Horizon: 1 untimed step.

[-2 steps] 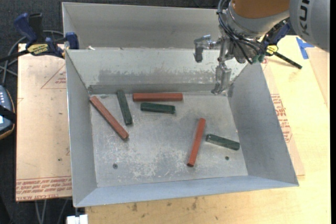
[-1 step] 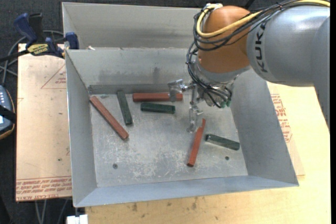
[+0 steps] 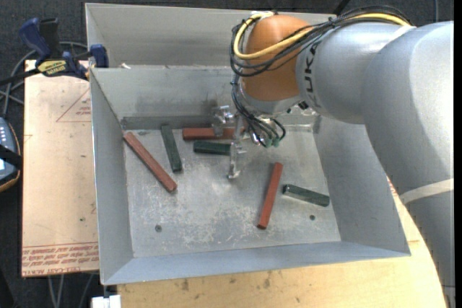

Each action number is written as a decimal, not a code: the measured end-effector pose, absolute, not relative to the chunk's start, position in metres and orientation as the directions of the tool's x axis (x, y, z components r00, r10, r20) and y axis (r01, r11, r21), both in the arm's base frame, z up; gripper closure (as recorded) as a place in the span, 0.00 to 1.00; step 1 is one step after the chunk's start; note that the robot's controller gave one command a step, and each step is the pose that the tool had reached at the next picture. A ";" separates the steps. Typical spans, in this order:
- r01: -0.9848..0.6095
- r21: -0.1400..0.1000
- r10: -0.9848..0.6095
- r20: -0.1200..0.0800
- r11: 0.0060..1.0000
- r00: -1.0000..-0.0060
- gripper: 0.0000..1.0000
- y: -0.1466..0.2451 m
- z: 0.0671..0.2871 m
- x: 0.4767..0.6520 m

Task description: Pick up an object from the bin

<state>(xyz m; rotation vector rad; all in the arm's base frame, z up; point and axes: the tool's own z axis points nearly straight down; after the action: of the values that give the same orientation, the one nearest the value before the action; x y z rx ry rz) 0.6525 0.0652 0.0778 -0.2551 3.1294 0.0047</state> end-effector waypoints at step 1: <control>-0.184 0.001 -0.184 -0.006 0.983 -0.983 0.00 0.067 0.072 0.655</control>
Offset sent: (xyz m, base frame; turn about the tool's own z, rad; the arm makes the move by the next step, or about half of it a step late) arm 0.0004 0.0010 -0.0078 -0.0250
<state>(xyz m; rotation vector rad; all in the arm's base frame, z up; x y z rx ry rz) 0.6546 0.0665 0.0716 -0.2896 3.1225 0.0019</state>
